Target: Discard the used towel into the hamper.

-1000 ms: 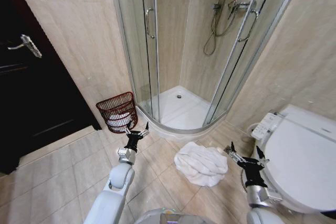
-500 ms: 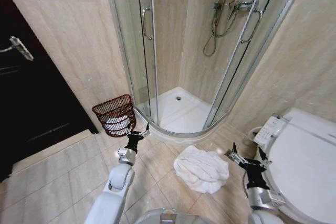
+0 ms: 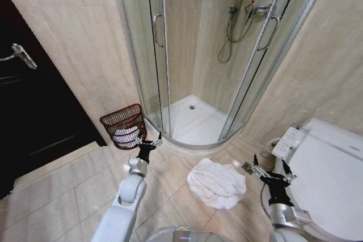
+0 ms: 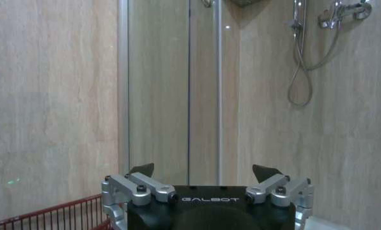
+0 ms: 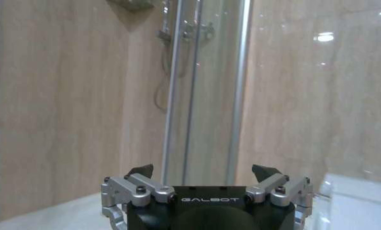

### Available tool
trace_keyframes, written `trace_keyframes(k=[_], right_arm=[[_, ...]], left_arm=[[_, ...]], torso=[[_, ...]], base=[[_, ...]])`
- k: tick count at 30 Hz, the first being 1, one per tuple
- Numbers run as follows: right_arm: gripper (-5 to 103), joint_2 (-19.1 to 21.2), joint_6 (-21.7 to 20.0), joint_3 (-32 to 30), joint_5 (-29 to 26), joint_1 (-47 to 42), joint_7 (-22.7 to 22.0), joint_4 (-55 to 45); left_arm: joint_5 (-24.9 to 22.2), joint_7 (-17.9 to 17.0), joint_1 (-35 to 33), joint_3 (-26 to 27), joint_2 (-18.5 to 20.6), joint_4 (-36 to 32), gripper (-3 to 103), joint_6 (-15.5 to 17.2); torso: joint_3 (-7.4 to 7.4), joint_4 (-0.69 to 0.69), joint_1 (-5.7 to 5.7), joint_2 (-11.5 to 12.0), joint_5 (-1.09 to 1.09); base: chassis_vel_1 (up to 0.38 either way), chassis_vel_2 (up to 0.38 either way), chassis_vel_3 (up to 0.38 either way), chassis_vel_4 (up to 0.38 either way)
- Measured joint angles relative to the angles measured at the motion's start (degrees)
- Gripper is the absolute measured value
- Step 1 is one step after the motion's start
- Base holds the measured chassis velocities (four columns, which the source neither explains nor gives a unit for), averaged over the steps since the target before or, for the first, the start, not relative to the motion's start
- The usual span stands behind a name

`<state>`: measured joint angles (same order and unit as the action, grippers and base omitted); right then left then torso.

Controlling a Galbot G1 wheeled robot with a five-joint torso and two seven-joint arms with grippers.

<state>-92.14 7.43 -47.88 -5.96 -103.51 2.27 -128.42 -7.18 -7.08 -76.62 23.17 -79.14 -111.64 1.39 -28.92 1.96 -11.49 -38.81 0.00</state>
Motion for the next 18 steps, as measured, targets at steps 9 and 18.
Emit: trace_keyframes(k=[9, 18], right_arm=[[100, 0.0, -3.4, 0.4, 0.1, 2.3, 2.6, -4.2], [100, 0.0, -6.3, 2.6, 2.0, 0.2, 1.5, -8.7]], left_arm=[[-0.3, 0.2, 0.6, 0.2, 1.1, -2.4, 100, 1.5], [-0.1, 0.2, 1.2, 0.2, 1.5, -3.3, 100, 2.3]], torso=[[-1.35, 0.01, -1.02, -2.4, 0.0], [-2.7, 0.0, -2.02, -4.7, -0.01]], base=[[0.0, 0.0, 0.0, 0.0], [0.0, 0.0, 0.0, 0.0]])
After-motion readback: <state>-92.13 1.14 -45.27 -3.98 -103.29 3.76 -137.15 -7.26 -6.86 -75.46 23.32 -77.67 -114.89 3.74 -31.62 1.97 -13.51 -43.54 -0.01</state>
